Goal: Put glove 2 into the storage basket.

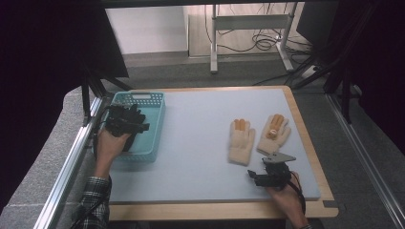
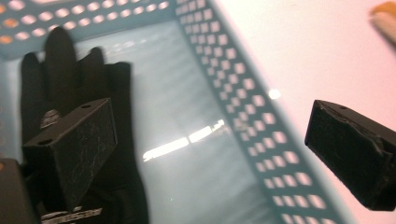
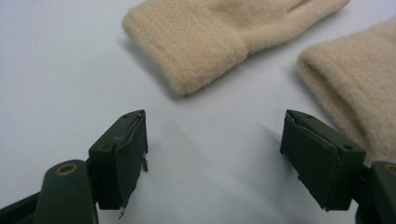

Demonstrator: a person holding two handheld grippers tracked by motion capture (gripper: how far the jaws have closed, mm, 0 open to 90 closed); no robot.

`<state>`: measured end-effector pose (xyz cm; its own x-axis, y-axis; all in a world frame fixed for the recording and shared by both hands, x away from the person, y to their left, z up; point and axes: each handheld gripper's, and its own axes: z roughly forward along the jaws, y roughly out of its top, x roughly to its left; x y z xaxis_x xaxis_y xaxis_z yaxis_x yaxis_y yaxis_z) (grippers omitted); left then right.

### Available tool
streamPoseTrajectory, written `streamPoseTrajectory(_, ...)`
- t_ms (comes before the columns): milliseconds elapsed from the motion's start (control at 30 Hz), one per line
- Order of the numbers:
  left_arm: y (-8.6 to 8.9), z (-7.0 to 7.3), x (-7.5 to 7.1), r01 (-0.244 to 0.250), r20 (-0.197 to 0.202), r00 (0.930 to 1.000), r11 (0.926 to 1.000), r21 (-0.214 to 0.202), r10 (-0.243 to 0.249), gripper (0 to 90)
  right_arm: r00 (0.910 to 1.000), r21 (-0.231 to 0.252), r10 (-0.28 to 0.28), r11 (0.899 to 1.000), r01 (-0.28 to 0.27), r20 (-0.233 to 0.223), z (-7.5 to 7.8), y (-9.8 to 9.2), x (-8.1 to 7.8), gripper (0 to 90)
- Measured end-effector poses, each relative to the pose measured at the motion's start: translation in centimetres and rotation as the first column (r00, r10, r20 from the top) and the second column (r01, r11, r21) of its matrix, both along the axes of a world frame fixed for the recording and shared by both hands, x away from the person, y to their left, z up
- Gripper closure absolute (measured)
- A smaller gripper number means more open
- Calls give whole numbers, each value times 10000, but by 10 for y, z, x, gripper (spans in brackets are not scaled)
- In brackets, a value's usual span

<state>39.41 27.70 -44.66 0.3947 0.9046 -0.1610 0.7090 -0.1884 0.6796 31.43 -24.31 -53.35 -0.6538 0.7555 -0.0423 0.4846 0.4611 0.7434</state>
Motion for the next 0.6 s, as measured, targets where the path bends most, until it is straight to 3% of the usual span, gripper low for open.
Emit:
streamPoseTrajectory(200,-19,6,-12,557,504,9972,9982,-205,-546,25,10000,2,-2,10000,2,-2,0,0,0,224)
streamPoseTrajectory(333,-36,9,-20,1012,815,9918,9944,-320,-983,23,10000,-13,-7,10000,7,-5,0,0,0,224)
streamPoseTrajectory(433,-55,8,-28,1524,1081,9831,9876,-382,-1475,21,10000,6,-8,10000,8,1,0,0,0,224)
streamPoseTrajectory(467,-55,8,-28,1524,1081,9831,9876,-382,-1475,19,10000,6,-8,10000,8,1,0,0,0,224)
streamPoseTrajectory(600,-80,0,-39,2152,1304,9692,9759,-369,-2088,16,10000,-11,-14,10000,14,-11,0,0,0,225)
